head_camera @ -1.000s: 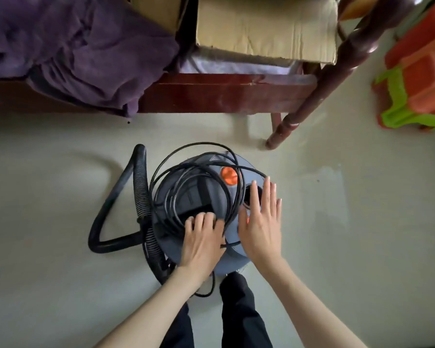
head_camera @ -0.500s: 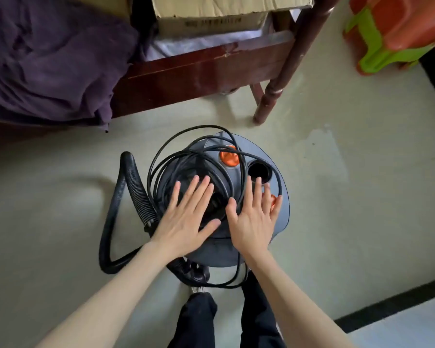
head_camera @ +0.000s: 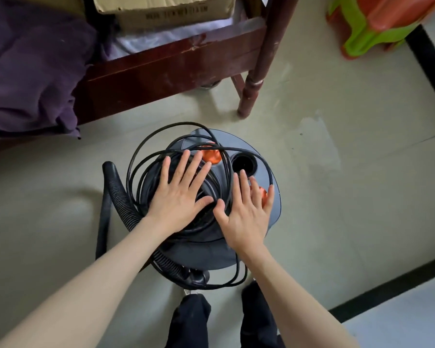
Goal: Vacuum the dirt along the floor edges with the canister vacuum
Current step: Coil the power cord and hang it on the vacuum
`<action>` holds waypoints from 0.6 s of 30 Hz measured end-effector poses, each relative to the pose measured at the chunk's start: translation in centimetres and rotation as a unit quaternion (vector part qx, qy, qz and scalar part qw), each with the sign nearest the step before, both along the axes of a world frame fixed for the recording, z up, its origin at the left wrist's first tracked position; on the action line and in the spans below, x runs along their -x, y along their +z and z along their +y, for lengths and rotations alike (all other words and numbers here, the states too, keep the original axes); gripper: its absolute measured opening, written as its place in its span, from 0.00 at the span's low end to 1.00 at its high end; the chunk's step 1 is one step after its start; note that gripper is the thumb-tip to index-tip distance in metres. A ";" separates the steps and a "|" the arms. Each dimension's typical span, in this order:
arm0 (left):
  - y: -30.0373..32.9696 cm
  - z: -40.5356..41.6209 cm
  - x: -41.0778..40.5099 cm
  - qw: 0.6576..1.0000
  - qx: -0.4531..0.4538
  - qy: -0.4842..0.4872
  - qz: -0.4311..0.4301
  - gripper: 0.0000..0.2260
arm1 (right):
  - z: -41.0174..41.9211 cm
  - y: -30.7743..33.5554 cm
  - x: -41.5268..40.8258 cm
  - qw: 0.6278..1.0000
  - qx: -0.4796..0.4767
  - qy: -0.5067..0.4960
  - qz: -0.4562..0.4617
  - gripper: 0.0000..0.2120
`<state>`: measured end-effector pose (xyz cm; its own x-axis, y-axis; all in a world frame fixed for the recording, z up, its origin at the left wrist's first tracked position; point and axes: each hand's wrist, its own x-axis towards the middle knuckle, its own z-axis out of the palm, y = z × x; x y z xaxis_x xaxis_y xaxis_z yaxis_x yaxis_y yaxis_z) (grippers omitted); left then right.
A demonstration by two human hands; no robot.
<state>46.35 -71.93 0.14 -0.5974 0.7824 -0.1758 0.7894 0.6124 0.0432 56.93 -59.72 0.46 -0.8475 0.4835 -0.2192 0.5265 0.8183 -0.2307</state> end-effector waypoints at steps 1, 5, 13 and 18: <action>0.1 0.8 -0.3 1.000 -0.002 0.011 -0.005 0.32 | 1.0 0.1 0.1 1.000 0.002 0.006 0.006 0.36; 0.1 5.0 -1.1 0.998 -0.008 0.055 -0.013 0.33 | 6.1 0.3 0.2 0.999 -0.004 0.042 0.016 0.34; -0.7 14.3 -1.8 0.993 -0.011 0.116 -0.027 0.32 | 17.3 0.5 1.9 0.990 -0.022 0.133 0.035 0.31; -0.8 20.1 -2.1 0.991 -0.004 0.127 -0.032 0.32 | 23.4 0.5 2.1 0.987 -0.003 0.155 0.041 0.31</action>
